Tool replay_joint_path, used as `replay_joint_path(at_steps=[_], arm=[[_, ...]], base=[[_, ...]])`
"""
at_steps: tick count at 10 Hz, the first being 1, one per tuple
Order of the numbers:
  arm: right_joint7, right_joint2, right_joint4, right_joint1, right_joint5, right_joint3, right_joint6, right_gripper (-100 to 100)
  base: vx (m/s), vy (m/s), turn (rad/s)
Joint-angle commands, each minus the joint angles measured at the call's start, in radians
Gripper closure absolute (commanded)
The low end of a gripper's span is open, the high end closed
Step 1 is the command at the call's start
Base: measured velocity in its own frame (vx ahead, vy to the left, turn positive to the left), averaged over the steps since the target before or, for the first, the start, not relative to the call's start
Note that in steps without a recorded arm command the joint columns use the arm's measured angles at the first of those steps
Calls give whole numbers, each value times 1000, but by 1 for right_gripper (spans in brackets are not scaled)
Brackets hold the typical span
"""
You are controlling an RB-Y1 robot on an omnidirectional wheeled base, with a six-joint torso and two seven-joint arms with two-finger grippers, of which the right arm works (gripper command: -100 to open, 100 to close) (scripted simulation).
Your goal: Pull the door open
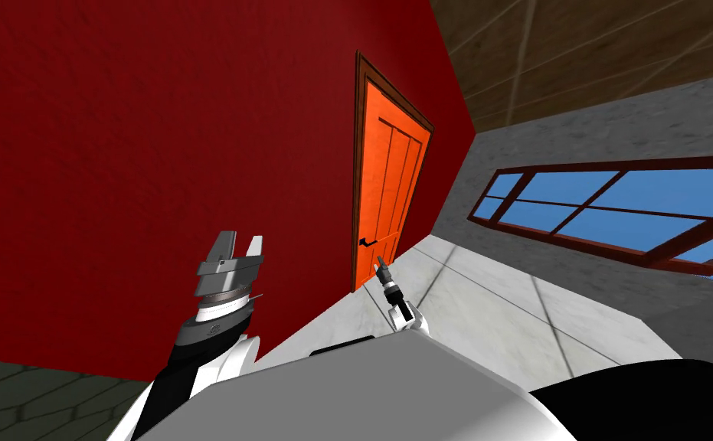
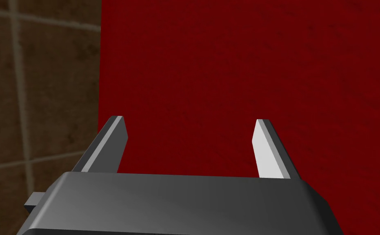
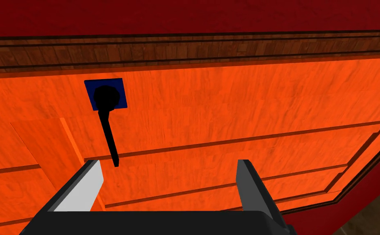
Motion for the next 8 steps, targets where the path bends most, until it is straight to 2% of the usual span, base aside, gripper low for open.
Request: replay_joint_path(at_steps=[1, 8], arm=[[-7, -7, 36, -13, 0, 2, -5, -100], [-27, -28, 216, -75, 2, 8, -54, -100]], base=[[41, -105, 191], [34, -94, 143]])
